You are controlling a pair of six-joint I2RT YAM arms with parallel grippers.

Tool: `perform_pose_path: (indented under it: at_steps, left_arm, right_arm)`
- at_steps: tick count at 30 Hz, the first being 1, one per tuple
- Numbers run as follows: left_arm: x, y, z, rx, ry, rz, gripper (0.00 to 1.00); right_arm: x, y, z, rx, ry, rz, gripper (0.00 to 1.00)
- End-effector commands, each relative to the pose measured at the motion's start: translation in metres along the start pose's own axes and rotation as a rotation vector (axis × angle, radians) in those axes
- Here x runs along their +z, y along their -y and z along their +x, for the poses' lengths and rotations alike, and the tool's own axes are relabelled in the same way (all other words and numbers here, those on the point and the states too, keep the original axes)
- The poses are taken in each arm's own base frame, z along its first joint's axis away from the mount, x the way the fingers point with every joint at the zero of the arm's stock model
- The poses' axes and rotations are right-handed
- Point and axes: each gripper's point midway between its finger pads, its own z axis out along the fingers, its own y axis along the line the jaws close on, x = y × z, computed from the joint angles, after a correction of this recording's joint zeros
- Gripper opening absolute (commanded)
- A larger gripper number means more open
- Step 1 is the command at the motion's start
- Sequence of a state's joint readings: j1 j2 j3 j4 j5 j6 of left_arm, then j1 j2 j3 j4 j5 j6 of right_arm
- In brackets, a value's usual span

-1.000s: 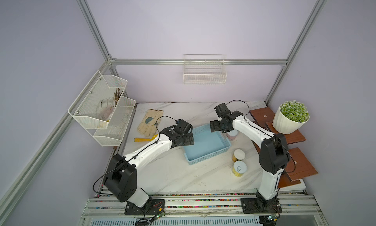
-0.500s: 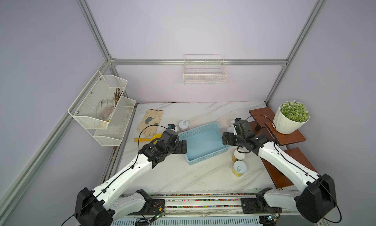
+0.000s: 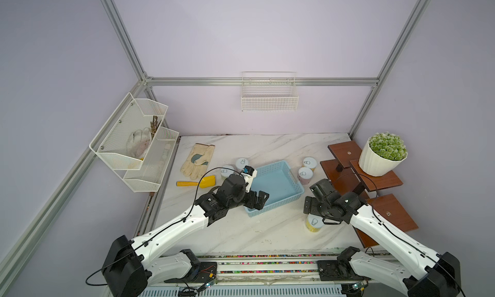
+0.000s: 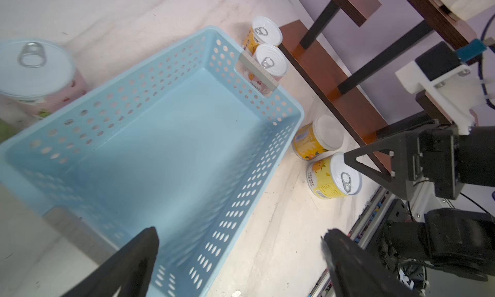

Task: Put the canned food in the basket
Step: Pick up the canned food from the center of the board.

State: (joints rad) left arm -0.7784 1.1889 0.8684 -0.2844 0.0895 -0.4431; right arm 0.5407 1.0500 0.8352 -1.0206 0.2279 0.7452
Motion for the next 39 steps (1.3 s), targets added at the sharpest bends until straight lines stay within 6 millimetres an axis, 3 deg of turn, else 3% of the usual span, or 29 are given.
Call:
perform_pose_path:
  at_steps: [1,7,13,21,27,39]
  left_arm:
    - [0.004,0.039,-0.021,0.083,0.066,0.139,1.00]
    - [0.015,0.078,-0.020,0.152,0.058,0.280,1.00]
    - [0.017,0.104,-0.017,0.186,0.053,0.388,1.00]
    - [0.014,0.100,-0.013,0.194,0.051,0.371,1.00]
    - [0.012,0.096,-0.011,0.196,0.052,0.350,1.00]
    - [0.011,0.092,-0.009,0.195,0.050,0.331,1.00]
  right_arm:
    - [0.000,0.024,0.020,0.024,-0.065,0.093,0.99]
    - [0.014,0.025,0.035,0.021,-0.147,0.087,0.99]
    - [0.026,0.017,0.043,0.023,-0.182,0.039,0.99]
    - [0.031,0.002,0.037,0.015,-0.185,-0.021,0.99]
    - [0.040,0.005,0.036,0.015,-0.196,0.022,0.99]
    - [0.050,0.007,0.032,0.043,-0.197,0.037,0.86]
